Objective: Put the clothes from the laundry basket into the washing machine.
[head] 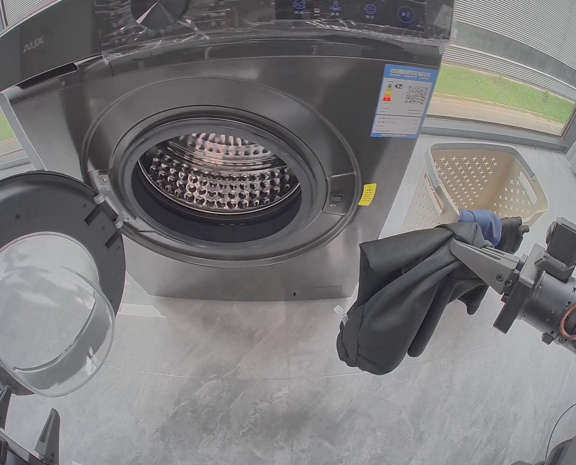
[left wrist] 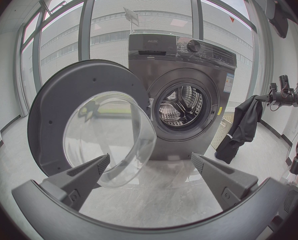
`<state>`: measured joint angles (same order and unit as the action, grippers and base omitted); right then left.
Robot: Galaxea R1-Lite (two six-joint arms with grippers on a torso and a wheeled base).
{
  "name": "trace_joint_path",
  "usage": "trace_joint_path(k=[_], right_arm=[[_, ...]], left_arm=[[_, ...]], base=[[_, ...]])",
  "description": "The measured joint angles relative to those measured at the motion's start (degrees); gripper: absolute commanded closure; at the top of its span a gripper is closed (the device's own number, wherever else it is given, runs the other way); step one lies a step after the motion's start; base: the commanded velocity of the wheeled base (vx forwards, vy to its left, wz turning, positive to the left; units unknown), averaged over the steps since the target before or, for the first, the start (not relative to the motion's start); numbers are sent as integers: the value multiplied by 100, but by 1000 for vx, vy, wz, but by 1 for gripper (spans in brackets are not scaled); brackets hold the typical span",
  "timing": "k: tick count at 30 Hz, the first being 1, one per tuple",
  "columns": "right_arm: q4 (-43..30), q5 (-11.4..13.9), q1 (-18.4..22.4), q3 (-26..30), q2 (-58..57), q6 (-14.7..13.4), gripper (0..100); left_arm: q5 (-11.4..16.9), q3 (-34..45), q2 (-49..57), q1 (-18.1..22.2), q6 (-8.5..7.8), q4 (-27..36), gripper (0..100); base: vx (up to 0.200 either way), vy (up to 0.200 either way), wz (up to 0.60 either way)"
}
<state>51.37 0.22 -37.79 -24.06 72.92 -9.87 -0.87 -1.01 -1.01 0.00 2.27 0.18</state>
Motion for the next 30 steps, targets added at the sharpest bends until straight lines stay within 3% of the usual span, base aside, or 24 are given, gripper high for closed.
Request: trace_joint_path(k=[19,26,30], right_arm=[[2,-9,15,-11,-2,2,100],[2,-6,11,-5,-2,2,100],[0,-6,15,1,-2,-2,100]], left_arm=[[0,0,0,0,-2,-2,0],[2,0,-2,0,0,-2,0],[0,0,0,0,-2,0,0]], base=[[0,0,0],[-200,0,0],[0,0,0]])
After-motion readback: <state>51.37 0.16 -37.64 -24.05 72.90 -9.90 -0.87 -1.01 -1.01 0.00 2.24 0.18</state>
